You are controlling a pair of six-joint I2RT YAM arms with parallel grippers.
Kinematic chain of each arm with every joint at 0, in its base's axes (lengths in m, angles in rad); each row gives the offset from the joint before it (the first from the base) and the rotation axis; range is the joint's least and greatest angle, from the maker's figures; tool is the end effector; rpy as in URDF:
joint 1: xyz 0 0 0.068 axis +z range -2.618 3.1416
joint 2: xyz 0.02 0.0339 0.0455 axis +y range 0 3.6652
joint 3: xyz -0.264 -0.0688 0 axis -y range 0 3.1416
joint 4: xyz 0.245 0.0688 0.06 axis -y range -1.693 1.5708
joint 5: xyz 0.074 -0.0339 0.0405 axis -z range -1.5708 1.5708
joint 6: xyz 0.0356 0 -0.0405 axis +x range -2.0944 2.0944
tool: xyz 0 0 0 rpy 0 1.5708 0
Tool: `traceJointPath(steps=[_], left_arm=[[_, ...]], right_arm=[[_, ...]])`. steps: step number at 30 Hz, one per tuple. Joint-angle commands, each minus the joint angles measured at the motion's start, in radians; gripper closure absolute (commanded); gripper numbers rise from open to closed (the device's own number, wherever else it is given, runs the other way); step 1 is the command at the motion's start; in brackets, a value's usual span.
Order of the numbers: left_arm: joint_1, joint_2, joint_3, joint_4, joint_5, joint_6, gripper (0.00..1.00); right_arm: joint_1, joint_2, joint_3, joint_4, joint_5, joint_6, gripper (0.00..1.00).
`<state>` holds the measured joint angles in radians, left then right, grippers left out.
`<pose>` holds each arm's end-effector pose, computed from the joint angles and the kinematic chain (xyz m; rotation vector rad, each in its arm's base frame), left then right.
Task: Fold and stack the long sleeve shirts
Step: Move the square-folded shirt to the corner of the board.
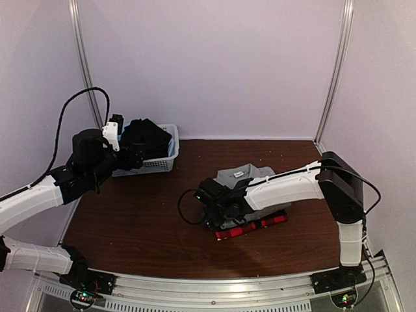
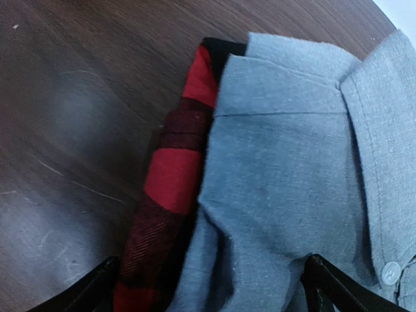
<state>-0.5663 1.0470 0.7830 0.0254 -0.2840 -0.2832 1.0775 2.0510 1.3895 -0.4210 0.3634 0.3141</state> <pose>0.2123 -0.1232 0.3105 0.0538 1.8125 -0.3489 0.2112 0.3661 0.1497 -0.8382 2.4004 0.0474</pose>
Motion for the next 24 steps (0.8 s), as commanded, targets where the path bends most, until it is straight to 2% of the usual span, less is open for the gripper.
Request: traceJointPath(steps=[1, 10, 15, 19, 24], left_arm=[[0.003, -0.017, -0.008, 0.018, 0.018, -0.011, 0.02], [0.004, -0.015, -0.012, 0.012, 0.022, -0.013, 0.02], [0.005, -0.011, -0.016, 0.018, 0.021, -0.013, 0.02], [0.004, 0.001, -0.012, 0.015, 0.029, -0.012, 0.02], [0.004, 0.007, -0.010, 0.013, 0.034, -0.014, 0.02]], right_arm=[[-0.113, -0.020, -0.026, -0.083, 0.054, 0.038, 0.06], [-0.412, -0.151, -0.201, -0.044, 0.062, 0.011, 0.09], [-0.582, -0.168, -0.228, -0.002, 0.100, -0.047, 0.06], [-0.657, -0.149, -0.200, 0.007, 0.126, -0.082, 0.03], [-0.666, -0.186, -0.192, -0.009, 0.084, -0.090, 0.02]])
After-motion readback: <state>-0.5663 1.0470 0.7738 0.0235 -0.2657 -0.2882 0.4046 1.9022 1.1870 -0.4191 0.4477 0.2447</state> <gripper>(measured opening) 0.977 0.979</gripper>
